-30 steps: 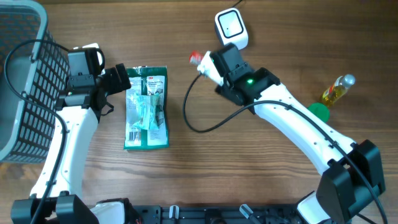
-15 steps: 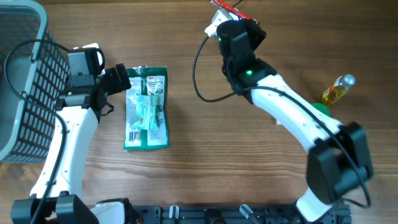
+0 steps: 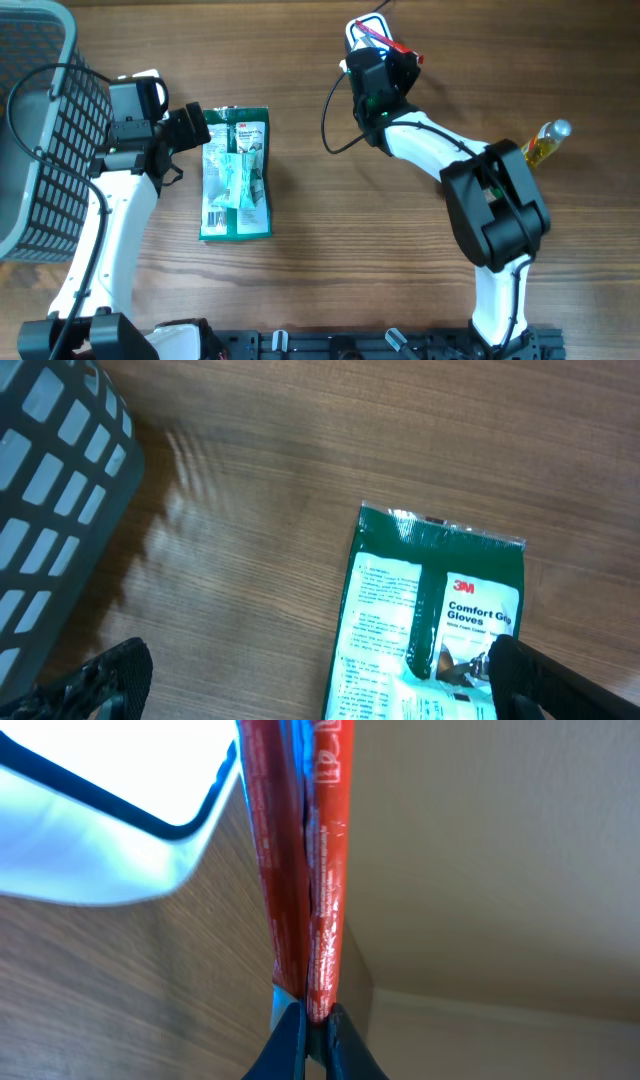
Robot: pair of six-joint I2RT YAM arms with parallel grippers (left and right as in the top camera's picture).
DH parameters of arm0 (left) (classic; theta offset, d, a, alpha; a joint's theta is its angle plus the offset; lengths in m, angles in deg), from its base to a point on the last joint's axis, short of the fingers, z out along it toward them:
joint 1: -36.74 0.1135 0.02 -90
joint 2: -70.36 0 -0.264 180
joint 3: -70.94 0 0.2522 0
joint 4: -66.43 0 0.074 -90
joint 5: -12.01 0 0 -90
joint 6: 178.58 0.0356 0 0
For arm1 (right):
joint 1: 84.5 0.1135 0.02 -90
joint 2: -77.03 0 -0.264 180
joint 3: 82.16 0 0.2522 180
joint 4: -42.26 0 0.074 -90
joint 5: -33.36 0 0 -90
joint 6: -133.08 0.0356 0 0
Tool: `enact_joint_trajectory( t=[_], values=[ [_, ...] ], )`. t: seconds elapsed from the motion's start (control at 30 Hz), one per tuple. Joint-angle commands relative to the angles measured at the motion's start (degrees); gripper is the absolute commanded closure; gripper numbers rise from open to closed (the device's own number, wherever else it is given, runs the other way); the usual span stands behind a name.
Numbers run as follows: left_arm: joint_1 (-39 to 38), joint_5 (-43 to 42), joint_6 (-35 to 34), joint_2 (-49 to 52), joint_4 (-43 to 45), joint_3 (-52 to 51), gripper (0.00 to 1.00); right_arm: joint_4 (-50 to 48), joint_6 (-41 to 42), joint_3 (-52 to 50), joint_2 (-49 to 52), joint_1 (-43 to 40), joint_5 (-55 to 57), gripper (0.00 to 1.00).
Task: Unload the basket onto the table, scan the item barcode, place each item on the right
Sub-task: 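Hold the red tube before the scanner window with the right gripper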
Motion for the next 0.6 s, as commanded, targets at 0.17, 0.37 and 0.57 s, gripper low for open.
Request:
enact_joint_trajectory(
  t=[0.17,0.37,0.57],
  values=[
    [0.37,0.35,1.09,-0.66,0.17,0.48,0.0,-4.48,0.09,0.72,4.61,-0.7,0.22,0.96],
    [0.37,0.35,1.09,-0.66,0.17,0.46,0.0,-4.26,0.04,0.7,5.99,-1.16,0.2,0.96],
    [0.37,0.35,1.09,-0.66,0.17,0.46,0.0,-3.98,-3.13,0.7,5.99,-1.16,0.15,0.96]
  ],
)
